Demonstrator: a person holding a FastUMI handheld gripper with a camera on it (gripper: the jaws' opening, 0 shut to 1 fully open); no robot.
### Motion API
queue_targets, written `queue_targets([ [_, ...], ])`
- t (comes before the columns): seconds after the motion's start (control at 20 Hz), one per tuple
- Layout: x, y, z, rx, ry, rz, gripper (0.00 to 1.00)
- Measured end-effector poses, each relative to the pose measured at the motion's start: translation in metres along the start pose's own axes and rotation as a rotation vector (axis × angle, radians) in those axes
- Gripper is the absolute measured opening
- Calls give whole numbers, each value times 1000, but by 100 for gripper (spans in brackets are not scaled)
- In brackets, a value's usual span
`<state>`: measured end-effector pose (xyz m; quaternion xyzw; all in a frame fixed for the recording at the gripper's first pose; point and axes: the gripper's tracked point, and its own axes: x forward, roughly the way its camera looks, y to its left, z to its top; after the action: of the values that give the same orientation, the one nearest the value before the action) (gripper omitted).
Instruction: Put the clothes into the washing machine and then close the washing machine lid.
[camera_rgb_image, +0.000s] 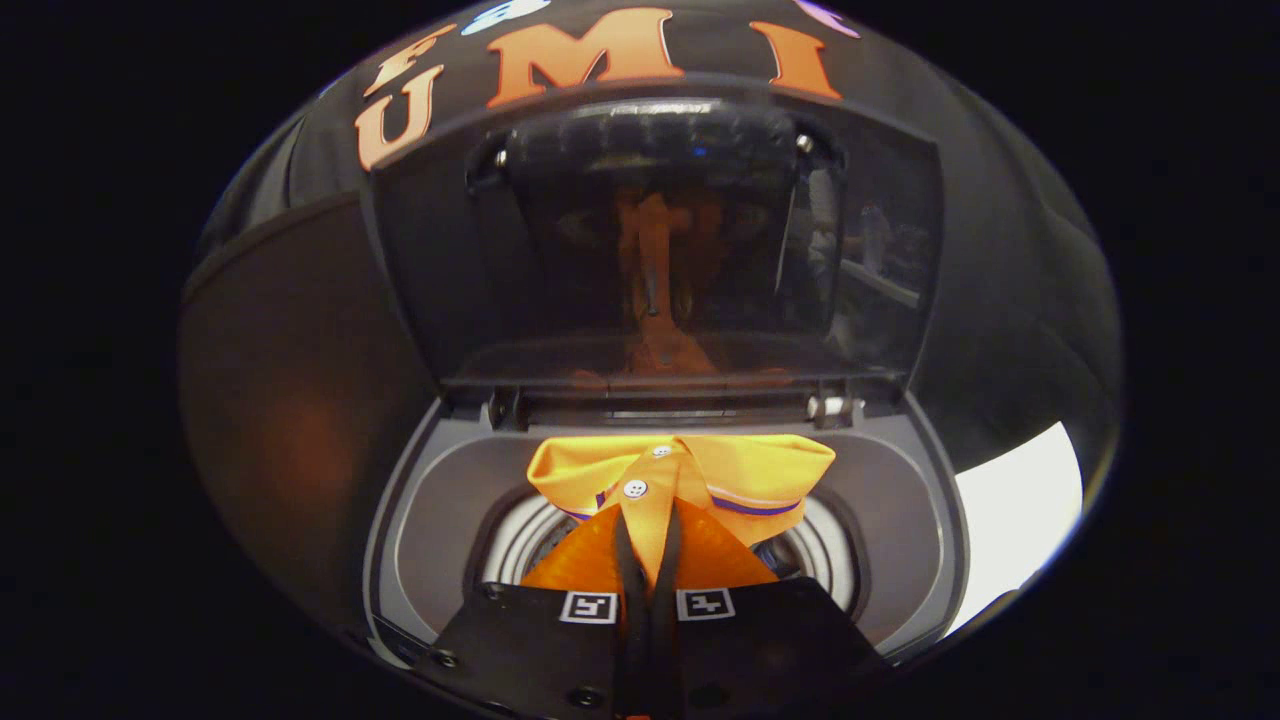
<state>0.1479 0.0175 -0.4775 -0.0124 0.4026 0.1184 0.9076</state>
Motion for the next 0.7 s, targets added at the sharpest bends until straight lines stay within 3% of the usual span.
queue_targets([
  [0.15,20,4,-35,13,104,5,8],
  [0.7,42,-1,-72,105,374,-15,8],
])
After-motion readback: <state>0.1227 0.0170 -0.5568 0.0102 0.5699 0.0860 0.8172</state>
